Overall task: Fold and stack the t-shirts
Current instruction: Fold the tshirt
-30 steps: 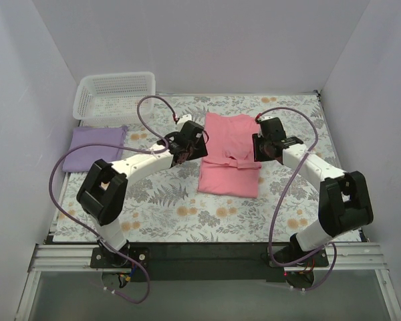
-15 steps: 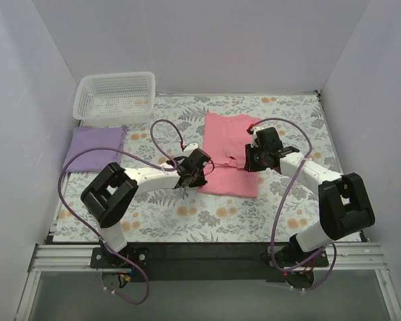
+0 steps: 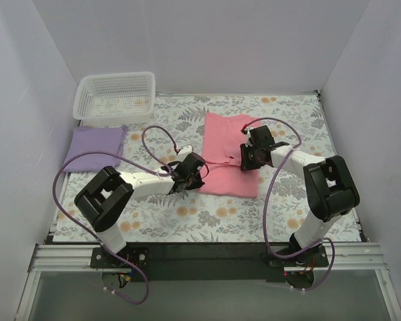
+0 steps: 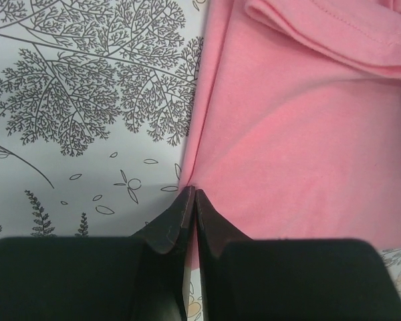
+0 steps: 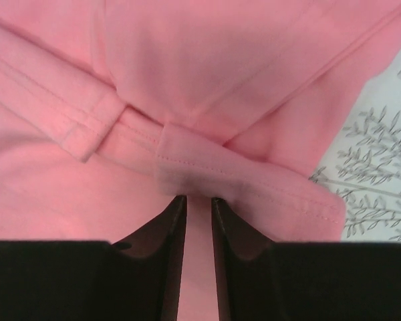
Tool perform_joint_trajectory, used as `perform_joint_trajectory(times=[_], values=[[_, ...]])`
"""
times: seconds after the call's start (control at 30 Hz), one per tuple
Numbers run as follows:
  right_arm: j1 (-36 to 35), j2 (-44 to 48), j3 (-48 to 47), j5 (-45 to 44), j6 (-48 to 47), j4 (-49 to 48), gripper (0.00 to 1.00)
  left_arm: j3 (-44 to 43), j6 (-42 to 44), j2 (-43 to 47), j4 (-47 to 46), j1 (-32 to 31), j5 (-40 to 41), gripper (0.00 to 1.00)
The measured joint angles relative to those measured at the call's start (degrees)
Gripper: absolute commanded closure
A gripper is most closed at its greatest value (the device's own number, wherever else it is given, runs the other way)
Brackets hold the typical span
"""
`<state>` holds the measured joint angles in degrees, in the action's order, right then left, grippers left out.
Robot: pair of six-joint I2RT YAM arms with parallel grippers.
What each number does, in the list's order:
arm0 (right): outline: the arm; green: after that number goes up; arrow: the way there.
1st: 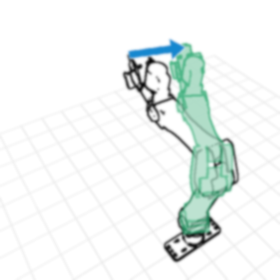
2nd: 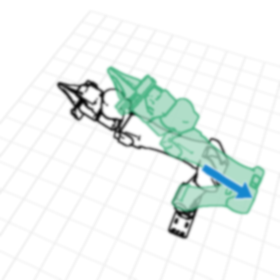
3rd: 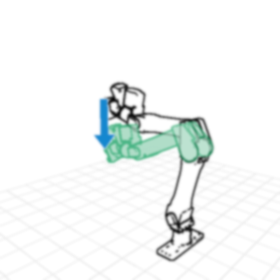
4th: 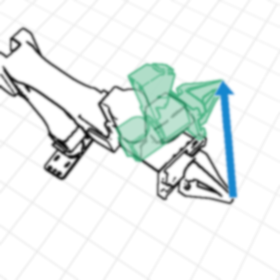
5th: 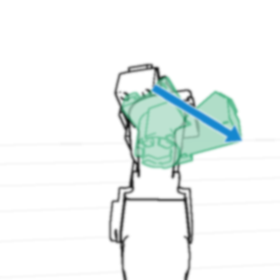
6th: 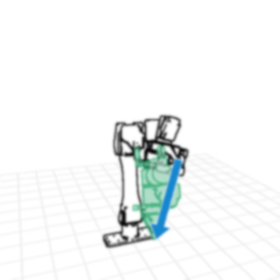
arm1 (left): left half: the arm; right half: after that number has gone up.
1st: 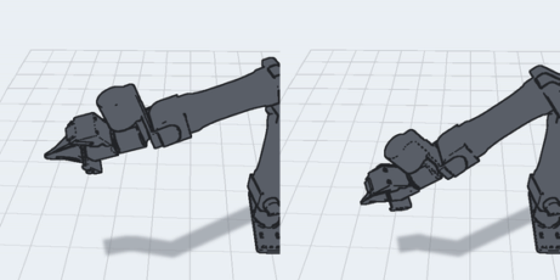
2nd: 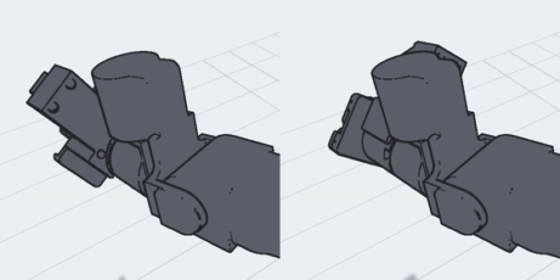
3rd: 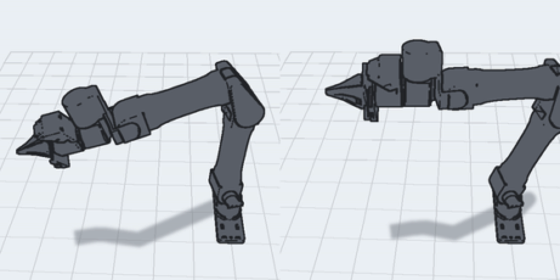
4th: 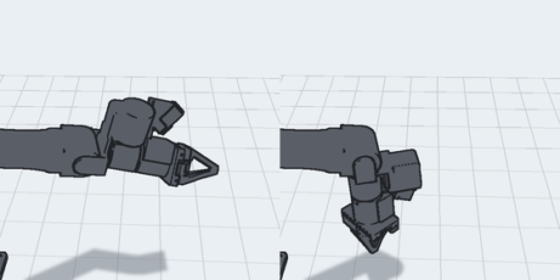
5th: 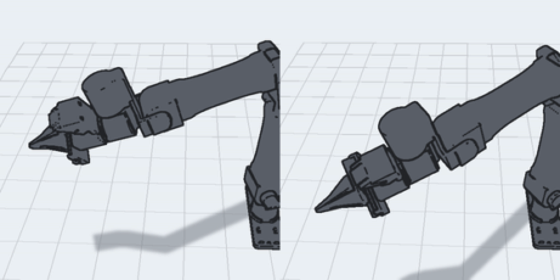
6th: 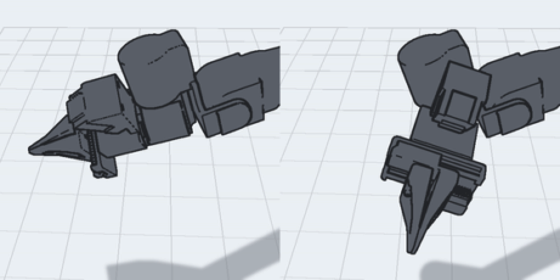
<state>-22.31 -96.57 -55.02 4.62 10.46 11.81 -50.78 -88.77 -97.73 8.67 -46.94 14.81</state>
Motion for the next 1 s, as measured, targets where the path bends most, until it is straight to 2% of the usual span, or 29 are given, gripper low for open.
perform_joint_trajectory(times=[0.23,0.37,0.57,0.7,0.8,1.0], values=[[0.9,-5.2,-9.5,-6.4,-0.4,-1.9,0.72,2.8,-1.1,2.0,-1.5,0.0,-0.5,0.97],[1.9,-6.2,-12.7,-6.7,-0.2,-4.2,0.72,4.3,-1.5,3.6,-1.2,0.0,-0.7,0.97],[1.5,2.7,-6.2,5.6,0.1,-9.1,0.71,6.4,-2.3,6.1,-0.1,0.0,-1.0,0.97],[-1.7,7.1,0.0,14.4,1.4,-14.6,0.71,6.8,-2.6,6.5,0.3,0.0,-1.3,0.97],[-5.6,5.8,2.4,18.5,2.5,-16.8,0.72,7.1,-2.7,6.9,0.4,0.0,-1.5,0.97],[-11.2,-2.8,2.3,22.8,4.3,-21.2,0.72,7.3,-2.8,7.2,0.8,0.0,-1.8,0.97]])
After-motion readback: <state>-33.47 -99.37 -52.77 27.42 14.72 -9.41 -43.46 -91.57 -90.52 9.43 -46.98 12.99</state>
